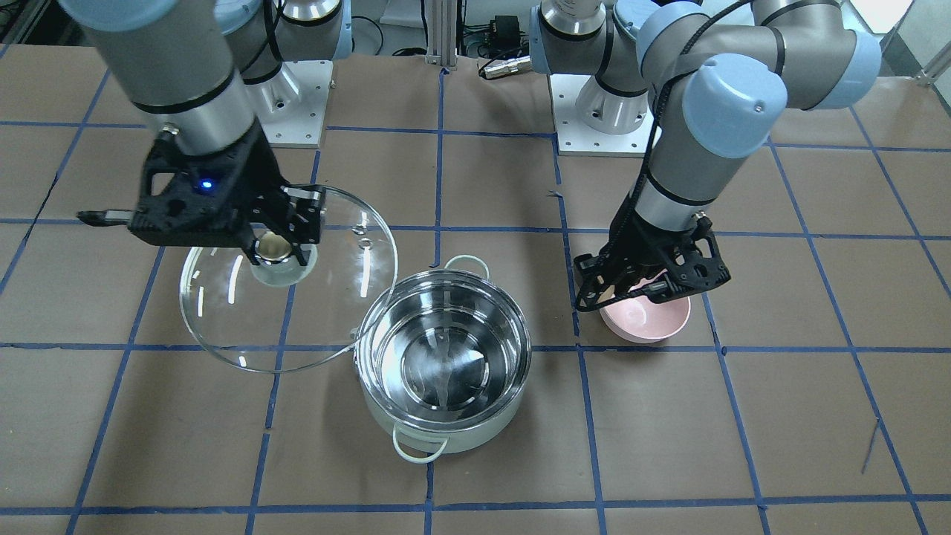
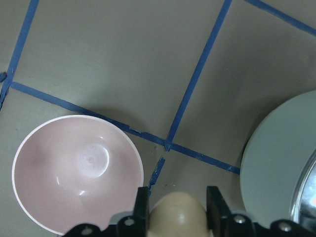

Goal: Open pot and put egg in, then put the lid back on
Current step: 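Lift the glass lid with the right gripper while the left carries the egg over, then lower the egg into the pot and open the left gripper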

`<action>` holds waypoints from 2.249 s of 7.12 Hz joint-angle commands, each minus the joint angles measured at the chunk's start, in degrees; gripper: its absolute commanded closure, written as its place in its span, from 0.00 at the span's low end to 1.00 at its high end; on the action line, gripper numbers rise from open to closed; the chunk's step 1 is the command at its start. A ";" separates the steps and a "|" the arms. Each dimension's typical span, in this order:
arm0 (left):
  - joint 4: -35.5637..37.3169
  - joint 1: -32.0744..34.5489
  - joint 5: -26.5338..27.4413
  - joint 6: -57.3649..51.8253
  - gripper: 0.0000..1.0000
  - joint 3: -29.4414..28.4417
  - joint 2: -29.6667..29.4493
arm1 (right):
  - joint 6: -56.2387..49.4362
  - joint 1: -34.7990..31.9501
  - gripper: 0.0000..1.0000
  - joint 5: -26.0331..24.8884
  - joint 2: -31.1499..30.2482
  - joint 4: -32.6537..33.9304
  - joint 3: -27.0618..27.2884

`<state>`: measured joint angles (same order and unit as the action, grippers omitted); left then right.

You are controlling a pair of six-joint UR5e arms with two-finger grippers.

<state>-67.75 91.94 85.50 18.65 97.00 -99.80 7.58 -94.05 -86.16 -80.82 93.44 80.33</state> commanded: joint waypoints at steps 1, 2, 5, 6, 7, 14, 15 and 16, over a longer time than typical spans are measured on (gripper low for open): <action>1.21 6.39 0.28 -0.28 0.93 -5.48 -4.41 | -3.01 3.35 0.93 -0.76 -2.59 -2.74 2.01; 3.30 9.37 0.63 -0.10 0.93 -5.77 -6.44 | -3.53 4.04 0.94 -0.85 -2.42 -2.57 3.24; 11.74 11.86 3.09 -0.19 0.93 -5.60 -11.98 | -5.91 5.19 0.94 -2.96 -2.42 -2.39 3.78; 12.89 12.91 3.09 -0.10 0.92 -5.59 -13.13 | -6.00 5.54 0.94 -2.87 -2.42 -2.48 3.78; 13.43 13.27 3.18 -0.10 0.91 -5.33 -13.58 | -6.00 5.72 0.94 -2.96 -2.50 -2.65 3.78; 1.99 9.69 4.94 -3.96 0.06 -6.21 -1.93 | -9.96 5.72 0.94 -3.22 -2.59 -2.83 3.87; -4.87 8.10 4.85 -4.32 0.04 -6.12 2.89 | -9.87 5.54 0.94 -3.48 -2.68 -2.92 3.87; -11.72 8.08 5.28 -5.28 0.02 -6.21 7.38 | -9.17 5.46 0.94 -3.57 -2.68 -2.92 3.87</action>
<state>-71.36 100.80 90.49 14.36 90.87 -97.90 -2.07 -88.45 -89.58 -83.45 90.59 84.20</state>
